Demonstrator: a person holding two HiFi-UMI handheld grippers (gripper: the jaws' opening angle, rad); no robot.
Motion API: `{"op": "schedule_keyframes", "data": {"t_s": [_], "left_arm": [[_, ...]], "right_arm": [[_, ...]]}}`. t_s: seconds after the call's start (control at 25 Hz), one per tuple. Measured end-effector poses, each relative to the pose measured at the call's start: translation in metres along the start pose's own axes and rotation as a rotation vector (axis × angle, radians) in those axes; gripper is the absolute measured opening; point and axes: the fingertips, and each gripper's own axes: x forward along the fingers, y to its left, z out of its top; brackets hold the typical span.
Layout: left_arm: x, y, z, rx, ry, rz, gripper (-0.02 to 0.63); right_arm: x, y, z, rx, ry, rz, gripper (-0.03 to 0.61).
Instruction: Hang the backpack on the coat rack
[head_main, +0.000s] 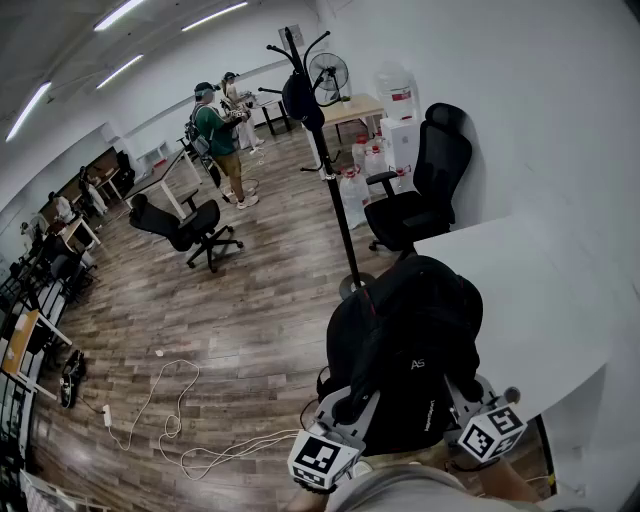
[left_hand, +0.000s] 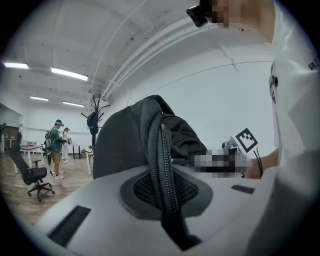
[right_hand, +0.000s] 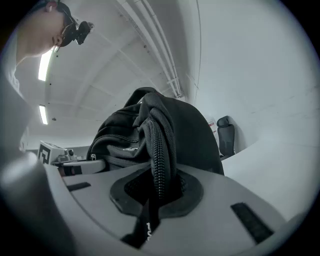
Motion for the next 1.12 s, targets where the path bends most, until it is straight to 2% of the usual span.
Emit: {"op": "schedule_keyframes", "data": {"t_s": [0.16,0.52,0.72,1.12], "left_arm": [[0.009,-0.001,0.01,0.012,-0.023,-0.008,0.027],[0.018,-0.005,0.01,-0.013,0.0,-0.008,0.028],[0.029,-0.011,0.008,0.015,0.003,0.004,0.027],[0.045,-0.017,0.007,0.011,-0.015,0.041,0.026]], "right_arm": [[0.002,-0.007,0.005,0.005,-0.002,0.001,0.029],[0.006,-0.016,0.005,0.024,0.004,0.004,0.03],[0.004,-0.029,0.003,0.041,0.012,0.01,0.03],[0.0,-0.044,0.011,0.021,0.026,0.036,0.029]]}}
